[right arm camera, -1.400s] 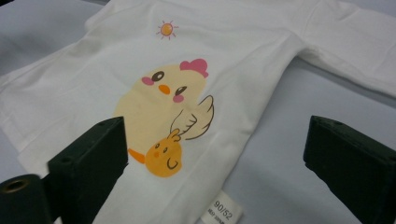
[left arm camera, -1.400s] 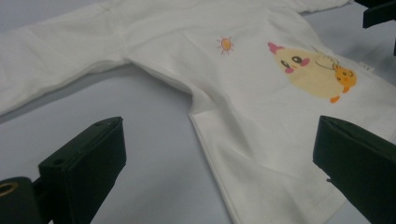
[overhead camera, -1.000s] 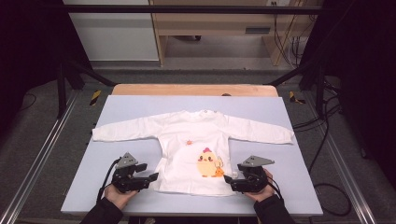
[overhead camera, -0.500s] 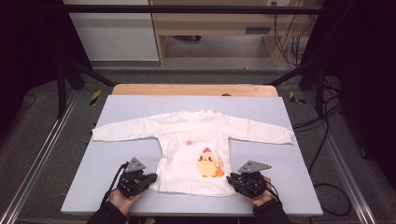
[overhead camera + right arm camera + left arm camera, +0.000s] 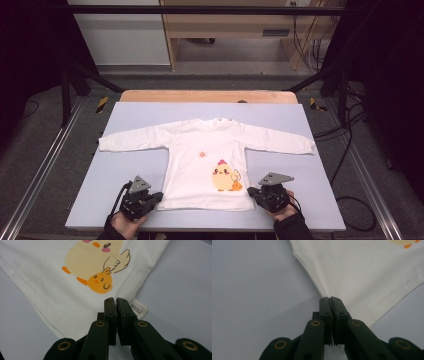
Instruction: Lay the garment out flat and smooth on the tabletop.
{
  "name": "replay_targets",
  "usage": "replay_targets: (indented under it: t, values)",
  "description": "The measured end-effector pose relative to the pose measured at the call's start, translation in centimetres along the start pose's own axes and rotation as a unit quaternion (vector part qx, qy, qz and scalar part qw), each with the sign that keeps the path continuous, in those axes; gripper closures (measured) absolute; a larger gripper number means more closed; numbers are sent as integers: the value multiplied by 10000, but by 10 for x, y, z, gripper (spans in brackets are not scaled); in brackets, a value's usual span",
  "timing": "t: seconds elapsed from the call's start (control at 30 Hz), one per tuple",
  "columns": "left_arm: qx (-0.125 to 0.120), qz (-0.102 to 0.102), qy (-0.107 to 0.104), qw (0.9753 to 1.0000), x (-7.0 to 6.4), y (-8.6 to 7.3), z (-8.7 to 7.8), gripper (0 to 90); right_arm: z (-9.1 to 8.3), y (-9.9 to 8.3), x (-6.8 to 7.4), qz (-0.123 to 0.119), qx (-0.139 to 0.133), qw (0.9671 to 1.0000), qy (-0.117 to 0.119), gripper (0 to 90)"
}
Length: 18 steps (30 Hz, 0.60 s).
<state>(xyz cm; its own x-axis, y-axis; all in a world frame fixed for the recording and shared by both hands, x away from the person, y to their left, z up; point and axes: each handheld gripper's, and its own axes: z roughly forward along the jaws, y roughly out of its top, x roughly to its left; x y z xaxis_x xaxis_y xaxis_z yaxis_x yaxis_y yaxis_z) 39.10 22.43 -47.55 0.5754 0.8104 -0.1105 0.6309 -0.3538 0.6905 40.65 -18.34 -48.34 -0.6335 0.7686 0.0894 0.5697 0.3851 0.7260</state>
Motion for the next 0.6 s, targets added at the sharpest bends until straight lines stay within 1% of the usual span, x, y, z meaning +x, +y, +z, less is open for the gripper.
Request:
replay_targets:
  t: [0.07,0.1,0.17,0.2,0.27,0.33,0.37,0.4,0.5,0.53,0.6]
  values:
    - [-82,29,-25,10000,1,1,-1,865,0,0,0,-14,-4,10000,25,860]
    - [-153,46,-42,9999,2,1,-1,846,0,0,0,-4,-12,10000,46,837]
    - [-258,120,-9,9996,4,2,-2,784,-1,0,-1,10,-86,9999,62,753]
    - [-330,116,-24,9994,6,2,-3,753,-2,1,-1,16,-152,9999,63,726]
    - [-524,113,-61,9985,9,4,-5,678,-5,2,-3,97,-357,9992,143,637]
    - [-670,136,-106,9976,14,6,-6,579,-7,3,-6,222,-580,9979,195,597]
    - [-746,139,-147,9970,16,6,-7,538,-9,3,-9,268,-685,9970,243,558]
    - [-825,132,-152,9964,19,7,-7,503,-9,4,-11,318,-810,9959,255,494]
    - [-1001,135,-196,9947,27,8,-7,370,-11,5,-18,390,-1074,9933,190,370]
    - [-1073,115,-211,9939,31,9,-7,331,-11,5,-20,394,-1169,9922,158,310]
    - [-1200,77,-225,9925,38,9,-7,263,-13,6,-25,387,-1280,9910,85,251]
